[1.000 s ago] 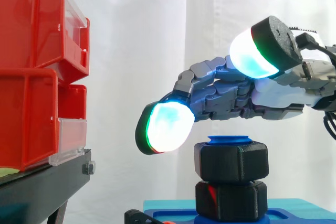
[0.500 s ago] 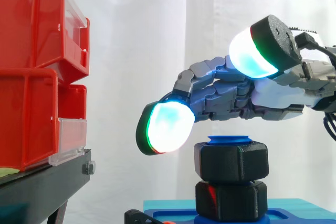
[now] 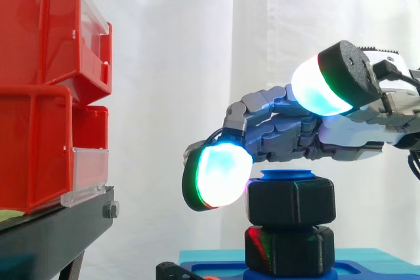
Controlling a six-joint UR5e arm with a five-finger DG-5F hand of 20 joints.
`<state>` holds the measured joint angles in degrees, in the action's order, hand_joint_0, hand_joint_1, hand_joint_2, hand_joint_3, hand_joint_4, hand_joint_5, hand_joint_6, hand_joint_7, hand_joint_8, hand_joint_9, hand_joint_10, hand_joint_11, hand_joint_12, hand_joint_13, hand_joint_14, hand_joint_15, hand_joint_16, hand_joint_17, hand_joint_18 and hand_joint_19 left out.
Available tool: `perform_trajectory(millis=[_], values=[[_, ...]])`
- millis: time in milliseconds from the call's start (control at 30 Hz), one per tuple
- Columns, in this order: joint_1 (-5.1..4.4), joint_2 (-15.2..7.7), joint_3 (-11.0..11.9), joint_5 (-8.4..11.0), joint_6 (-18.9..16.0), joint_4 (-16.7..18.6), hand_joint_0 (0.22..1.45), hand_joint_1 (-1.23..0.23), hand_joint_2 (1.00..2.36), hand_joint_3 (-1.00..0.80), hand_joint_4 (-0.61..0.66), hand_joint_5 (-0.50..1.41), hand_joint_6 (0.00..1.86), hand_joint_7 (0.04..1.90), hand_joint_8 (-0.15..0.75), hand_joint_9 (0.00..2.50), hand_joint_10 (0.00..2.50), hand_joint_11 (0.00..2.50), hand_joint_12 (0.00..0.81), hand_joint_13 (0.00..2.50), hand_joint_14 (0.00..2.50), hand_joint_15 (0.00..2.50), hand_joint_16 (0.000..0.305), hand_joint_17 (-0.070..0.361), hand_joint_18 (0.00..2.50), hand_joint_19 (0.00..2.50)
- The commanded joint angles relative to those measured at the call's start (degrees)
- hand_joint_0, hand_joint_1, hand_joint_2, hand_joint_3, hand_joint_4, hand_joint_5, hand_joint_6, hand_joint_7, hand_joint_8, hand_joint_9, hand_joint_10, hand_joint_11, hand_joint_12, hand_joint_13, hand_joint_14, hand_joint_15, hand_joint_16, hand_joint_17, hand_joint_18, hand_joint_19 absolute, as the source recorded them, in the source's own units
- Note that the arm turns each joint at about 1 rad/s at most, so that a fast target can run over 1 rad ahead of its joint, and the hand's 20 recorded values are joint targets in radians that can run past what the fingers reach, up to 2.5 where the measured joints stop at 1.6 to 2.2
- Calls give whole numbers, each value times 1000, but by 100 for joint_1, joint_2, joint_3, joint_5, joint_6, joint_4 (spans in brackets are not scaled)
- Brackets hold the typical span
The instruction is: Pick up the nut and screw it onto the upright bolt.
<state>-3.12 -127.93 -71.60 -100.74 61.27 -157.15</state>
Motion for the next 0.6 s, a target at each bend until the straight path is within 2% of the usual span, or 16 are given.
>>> perform_trajectory(millis=[0,167,267,500,567], values=[[66,-4,-3,-34,8,-70,498,-137,1000,-500,269,-129,504,1007,233,287,0,0,319,125,0,0,41,91,0,0],[198,5,-3,-192,35,-26,503,-144,1000,-500,260,-119,504,1101,234,301,0,0,316,134,0,0,39,89,0,0],[268,5,-3,-218,61,-18,506,-154,1000,-500,255,-104,504,1174,237,314,0,0,312,153,0,0,38,86,0,0],[444,5,15,-421,26,-35,513,-193,1000,-500,219,-75,502,1351,254,435,0,0,301,235,0,0,34,78,0,0],[532,5,173,-535,-18,-141,517,-209,1000,-500,218,-63,502,1409,258,475,0,0,294,259,0,0,32,73,0,0]])
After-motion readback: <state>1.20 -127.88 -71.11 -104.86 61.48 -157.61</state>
